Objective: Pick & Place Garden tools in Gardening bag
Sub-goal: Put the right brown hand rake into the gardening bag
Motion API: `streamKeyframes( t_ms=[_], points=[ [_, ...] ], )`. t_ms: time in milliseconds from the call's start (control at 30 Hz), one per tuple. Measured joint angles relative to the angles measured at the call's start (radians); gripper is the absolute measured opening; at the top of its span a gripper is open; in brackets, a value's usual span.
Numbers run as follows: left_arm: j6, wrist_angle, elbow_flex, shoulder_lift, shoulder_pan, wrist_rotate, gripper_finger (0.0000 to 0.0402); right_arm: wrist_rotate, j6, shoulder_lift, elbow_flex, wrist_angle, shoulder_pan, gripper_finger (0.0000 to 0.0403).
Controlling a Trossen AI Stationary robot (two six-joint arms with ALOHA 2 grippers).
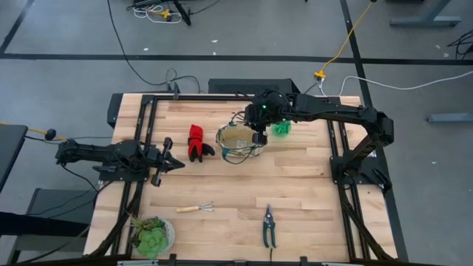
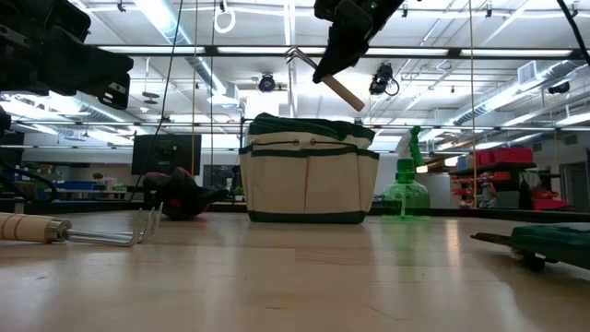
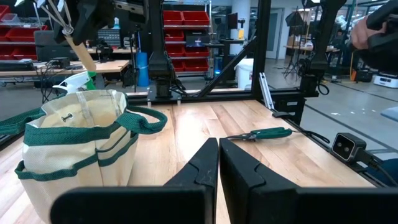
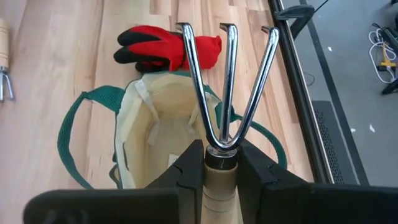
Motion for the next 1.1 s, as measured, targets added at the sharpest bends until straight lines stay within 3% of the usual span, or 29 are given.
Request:
streamKeyframes(
  t_ms=[767, 1100],
  points=[
    [0.0, -0.001, 0.0, 0.0, 0.0, 0.0, 0.0021, 0.004, -0.013, 0.141, 0.0, 0.032, 0.031, 0.0057],
    [0.0, 0.0, 0.0, 0.0, 0.0, 0.0, 0.0021, 0.001, -0.034, 0.144, 0.0, 0.01, 0.031, 0.0057]
  ],
)
